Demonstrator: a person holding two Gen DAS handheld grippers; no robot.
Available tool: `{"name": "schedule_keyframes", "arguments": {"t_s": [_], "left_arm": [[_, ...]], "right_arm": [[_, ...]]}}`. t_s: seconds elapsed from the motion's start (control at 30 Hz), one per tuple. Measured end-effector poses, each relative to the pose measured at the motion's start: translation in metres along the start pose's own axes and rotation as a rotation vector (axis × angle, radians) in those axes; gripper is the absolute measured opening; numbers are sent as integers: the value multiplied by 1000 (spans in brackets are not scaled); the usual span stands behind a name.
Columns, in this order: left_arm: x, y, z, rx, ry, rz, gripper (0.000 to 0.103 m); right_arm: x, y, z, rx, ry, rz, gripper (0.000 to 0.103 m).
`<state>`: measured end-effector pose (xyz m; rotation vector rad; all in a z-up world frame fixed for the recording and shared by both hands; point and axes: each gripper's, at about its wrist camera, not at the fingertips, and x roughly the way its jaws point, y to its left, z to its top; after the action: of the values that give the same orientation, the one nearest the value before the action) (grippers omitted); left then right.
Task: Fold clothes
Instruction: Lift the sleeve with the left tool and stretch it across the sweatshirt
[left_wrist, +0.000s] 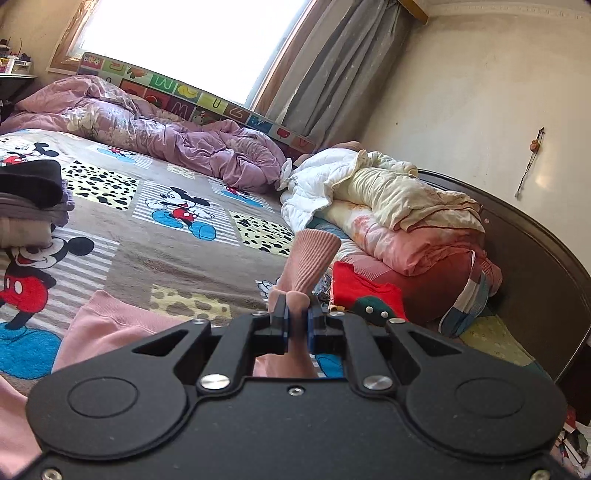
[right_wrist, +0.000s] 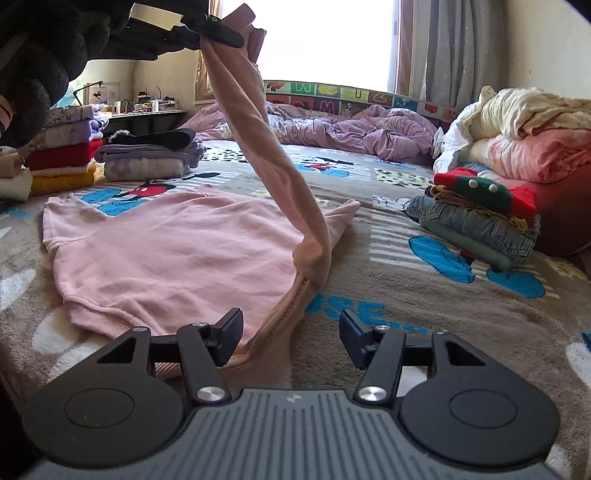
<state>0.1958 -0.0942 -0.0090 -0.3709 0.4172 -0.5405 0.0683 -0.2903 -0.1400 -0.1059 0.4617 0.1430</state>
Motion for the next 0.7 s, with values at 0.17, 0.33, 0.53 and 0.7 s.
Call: {"name": "schedule_keyframes", "arguments": {"t_s": [0.17, 0.33, 0.53, 0.7], "left_arm": [[-11, 24, -7, -26, -11, -6, 7], [-21, 45, -10, -61, -31, -27, 7], [-28, 77, -12, -125, -50, -42, 7], [-27, 98, -14, -147, -34, -44, 7]], "right_arm": [[0, 7, 0, -76, -36, -82, 57], [8, 22, -9, -157, -2, -79, 57], [9, 39, -16, -220, 7, -94, 57], [10, 44, -18, -235, 1, -127, 57]]}}
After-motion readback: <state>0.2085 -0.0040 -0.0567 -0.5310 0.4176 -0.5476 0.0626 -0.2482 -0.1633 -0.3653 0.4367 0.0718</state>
